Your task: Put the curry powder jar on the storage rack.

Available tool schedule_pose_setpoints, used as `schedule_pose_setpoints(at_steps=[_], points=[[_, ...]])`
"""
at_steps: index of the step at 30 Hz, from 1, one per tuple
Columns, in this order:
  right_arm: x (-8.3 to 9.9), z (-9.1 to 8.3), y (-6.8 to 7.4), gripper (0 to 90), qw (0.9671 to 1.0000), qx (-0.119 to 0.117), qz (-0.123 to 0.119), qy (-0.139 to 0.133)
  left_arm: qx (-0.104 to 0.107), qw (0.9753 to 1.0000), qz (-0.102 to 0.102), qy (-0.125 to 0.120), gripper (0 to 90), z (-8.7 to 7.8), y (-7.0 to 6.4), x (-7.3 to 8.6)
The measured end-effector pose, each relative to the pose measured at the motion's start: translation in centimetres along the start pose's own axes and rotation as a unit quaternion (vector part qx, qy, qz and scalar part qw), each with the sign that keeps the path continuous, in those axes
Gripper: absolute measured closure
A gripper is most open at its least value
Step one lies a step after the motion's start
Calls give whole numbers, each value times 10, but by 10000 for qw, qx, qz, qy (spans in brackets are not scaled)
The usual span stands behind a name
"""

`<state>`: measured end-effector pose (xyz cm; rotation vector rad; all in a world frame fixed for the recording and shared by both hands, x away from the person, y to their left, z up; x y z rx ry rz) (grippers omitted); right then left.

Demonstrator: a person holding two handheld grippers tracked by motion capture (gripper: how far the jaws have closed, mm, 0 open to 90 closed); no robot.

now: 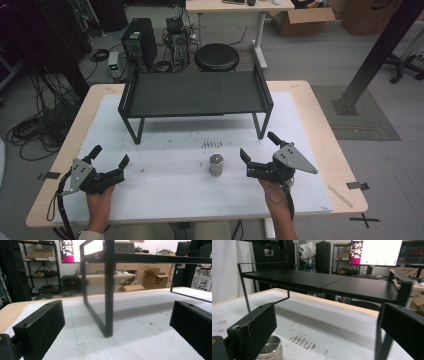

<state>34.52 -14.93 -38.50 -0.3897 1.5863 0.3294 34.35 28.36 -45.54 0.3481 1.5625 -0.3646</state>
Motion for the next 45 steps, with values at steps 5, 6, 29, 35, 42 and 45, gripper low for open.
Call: schedule_pose_setpoints(at_steps=[5,6,29,35,42,45], points=[[0,5,13,5,9998,-189,-23,54,0,10000,2,3,3,0,0,0],[1,5,15,5,9997,-216,-42,72,0,10000,1,1,3,0,0,0],[24,22,47,5,9963,-667,-108,533,-1,10000,6,-8,2,0,0,0],[33,24,53,6,9949,-731,-110,680,-2,10000,11,-9,3,0,0,0],[43,29,59,6,9932,-800,-127,836,-2,10000,9,-10,3,0,0,0],[48,32,62,8,9922,-834,-127,918,-2,10000,9,-12,2,0,0,0]])
Point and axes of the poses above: each handheld gripper's, and its own axes: z roughly forward along the jaws, x roughly out of its underside, y roughly to its left, the point moved 8 cm from there along z, roughly forward along the jaws, and after that the axes turned 7 degrees about x, right-handed, at the moved point
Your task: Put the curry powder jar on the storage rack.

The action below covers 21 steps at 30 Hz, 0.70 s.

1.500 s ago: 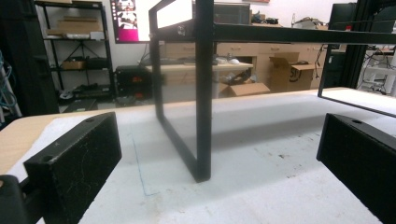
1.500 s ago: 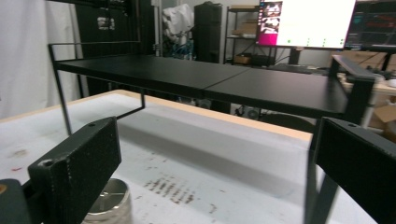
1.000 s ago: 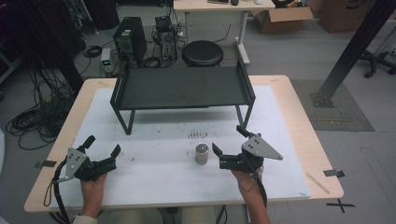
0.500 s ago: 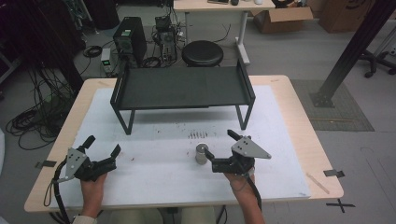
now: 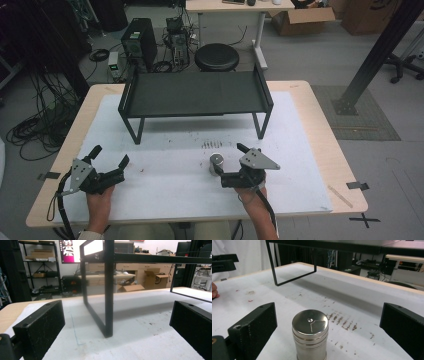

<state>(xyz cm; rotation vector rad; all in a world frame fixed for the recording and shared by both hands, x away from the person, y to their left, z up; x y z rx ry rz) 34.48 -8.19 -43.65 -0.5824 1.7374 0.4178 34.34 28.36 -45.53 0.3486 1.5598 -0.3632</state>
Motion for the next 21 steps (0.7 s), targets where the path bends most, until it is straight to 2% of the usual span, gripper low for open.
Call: schedule_pose_setpoints(at_steps=[8,21], points=[[12,11,4,11,9998,-49,38,199,-1,10000,3,-1,2,0,0,0],[25,23,12,23,9992,-138,57,368,0,10000,2,-7,3,0,0,0]])
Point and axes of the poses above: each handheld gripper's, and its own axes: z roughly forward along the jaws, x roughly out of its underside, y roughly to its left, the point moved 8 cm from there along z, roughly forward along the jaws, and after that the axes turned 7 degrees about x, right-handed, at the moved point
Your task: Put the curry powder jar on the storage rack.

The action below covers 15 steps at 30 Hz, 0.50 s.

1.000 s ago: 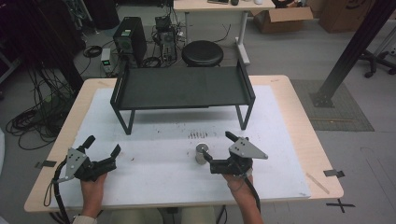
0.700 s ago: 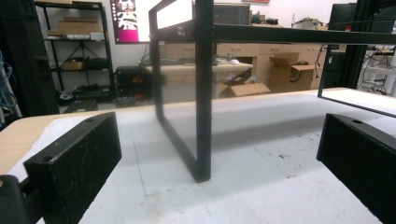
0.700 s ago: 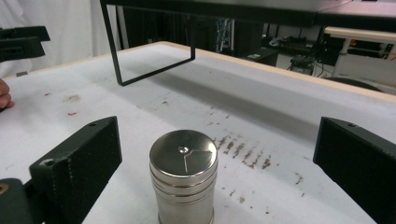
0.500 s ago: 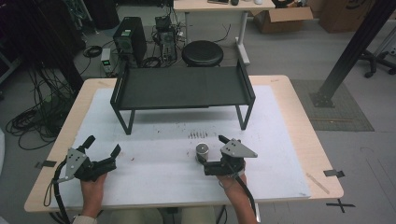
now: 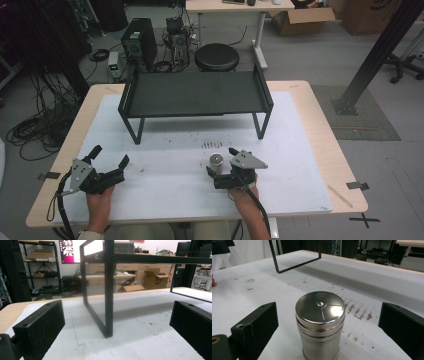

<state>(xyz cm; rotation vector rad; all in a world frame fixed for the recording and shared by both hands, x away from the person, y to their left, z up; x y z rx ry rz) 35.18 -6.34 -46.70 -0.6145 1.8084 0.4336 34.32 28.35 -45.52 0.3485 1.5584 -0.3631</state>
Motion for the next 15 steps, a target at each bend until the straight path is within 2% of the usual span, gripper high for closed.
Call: schedule_pose_setpoints(at_steps=[9,15], points=[[4,3,2,60,10000,-54,1,56,-1,10000,1,3,3,0,0,0],[4,3,2,165,9999,-143,25,47,0,10000,0,6,2,0,0,0]])
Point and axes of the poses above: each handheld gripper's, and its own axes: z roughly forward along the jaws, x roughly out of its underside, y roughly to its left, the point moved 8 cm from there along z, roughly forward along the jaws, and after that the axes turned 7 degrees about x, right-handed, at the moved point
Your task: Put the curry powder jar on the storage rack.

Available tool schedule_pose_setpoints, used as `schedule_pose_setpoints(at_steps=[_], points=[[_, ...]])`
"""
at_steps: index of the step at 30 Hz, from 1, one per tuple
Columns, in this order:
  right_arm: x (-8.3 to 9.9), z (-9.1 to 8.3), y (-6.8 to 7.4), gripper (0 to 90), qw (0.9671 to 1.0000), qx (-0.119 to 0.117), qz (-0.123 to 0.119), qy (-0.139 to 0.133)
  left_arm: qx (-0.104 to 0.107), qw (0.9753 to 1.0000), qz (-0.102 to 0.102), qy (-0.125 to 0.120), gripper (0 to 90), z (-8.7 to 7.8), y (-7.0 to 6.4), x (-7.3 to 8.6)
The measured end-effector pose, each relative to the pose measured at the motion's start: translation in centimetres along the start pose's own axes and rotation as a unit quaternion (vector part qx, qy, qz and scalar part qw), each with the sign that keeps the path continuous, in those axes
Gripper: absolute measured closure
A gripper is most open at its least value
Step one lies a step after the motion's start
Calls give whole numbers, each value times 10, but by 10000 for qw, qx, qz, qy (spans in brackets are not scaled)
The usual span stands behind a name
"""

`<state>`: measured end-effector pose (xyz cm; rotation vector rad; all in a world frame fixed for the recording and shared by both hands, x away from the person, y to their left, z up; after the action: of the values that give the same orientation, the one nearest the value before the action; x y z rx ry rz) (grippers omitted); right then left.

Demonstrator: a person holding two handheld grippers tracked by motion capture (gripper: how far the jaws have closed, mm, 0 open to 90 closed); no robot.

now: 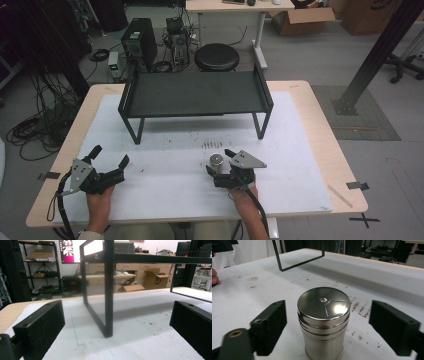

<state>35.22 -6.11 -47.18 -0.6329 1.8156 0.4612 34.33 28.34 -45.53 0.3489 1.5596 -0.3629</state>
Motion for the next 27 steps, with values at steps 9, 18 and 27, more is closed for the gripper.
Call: schedule_pose_setpoints(at_steps=[9,18,27], points=[[0,0,2,332,9998,-188,-23,26,1,10000,3,0,3,0,0,0],[1,0,4,445,9995,-314,-52,86,2,10000,1,-3,2,0,0,0],[0,0,3,482,9995,-309,-22,50,1,10000,1,0,3,0,0,0]])
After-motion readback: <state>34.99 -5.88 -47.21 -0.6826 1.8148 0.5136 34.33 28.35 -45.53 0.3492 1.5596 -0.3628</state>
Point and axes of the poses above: each handheld gripper's, and its own axes: z roughly forward along the jaws, x roughly out of its underside, y roughly to its left, the point moved 8 cm from there along z, roughly forward along the jaws, and after that the axes turned 7 degrees about x, right-handed, at the moved point
